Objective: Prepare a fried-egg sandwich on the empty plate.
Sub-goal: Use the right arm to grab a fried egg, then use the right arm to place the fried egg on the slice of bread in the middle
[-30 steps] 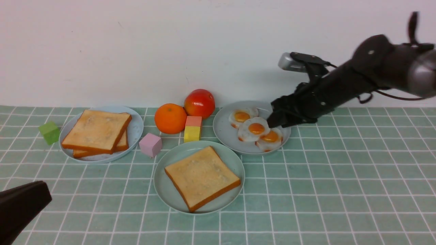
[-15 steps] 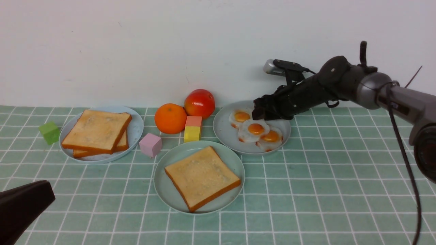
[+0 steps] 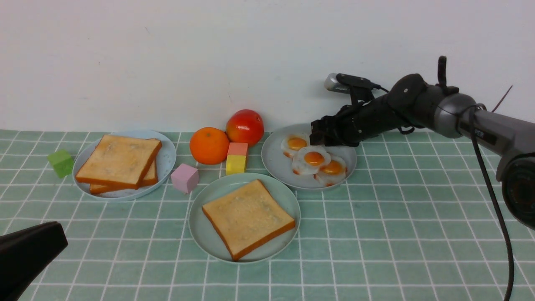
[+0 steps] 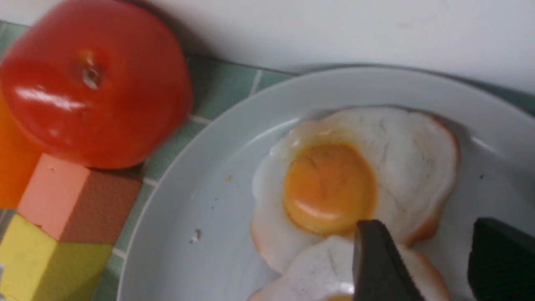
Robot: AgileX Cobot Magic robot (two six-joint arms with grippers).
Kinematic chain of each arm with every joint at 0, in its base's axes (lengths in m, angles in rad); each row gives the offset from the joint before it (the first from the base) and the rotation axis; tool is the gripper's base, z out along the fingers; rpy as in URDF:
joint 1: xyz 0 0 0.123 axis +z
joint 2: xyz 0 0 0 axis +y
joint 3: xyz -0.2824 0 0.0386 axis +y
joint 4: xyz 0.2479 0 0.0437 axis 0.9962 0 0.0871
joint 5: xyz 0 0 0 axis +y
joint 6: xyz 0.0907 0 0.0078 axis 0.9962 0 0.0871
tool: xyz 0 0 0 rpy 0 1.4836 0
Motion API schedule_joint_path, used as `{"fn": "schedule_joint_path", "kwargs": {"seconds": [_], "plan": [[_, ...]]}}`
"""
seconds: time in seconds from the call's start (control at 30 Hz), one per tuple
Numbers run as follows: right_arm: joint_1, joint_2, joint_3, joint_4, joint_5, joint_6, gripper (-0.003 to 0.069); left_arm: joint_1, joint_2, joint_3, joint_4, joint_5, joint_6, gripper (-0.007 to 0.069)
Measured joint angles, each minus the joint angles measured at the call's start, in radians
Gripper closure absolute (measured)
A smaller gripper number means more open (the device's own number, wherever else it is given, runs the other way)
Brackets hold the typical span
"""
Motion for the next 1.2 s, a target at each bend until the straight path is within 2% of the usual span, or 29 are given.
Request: {"fn": "schedule_joint_path", "kwargs": {"seconds": [0.4, 0.57, 0.6, 0.7, 1.03, 1.2], "plan": [[0.000, 0.009, -0.001, 0.030, 0.043, -0.001, 0.0333, 0.000, 0.000, 0.000, 0.000, 0.000, 0.000, 0.0638], [0.000, 0.009, -0.002, 0.019, 0.061, -0.004, 0.0400, 0.000, 0.000, 0.000, 0.000, 0.000, 0.000, 0.0638], [-0.001, 0.009, -0.002, 0.017, 0.072, -0.004, 0.0442, 0.000, 0.000, 0.000, 0.000, 0.000, 0.000, 0.0638], [-0.006, 0.006, -0.004, 0.022, 0.092, -0.004, 0.0501, 0.000, 0.000, 0.000, 0.000, 0.000, 0.000, 0.0637], [-0.033, -0.065, -0.008, 0.034, 0.216, -0.003, 0.0583, 0.000, 0.000, 0.000, 0.000, 0.016, -0.001, 0.0635], [-0.042, -0.159, -0.005, 0.030, 0.309, -0.004, 0.0588, 0.000, 0.000, 0.000, 0.007, 0.065, -0.002, 0.0634]]}}
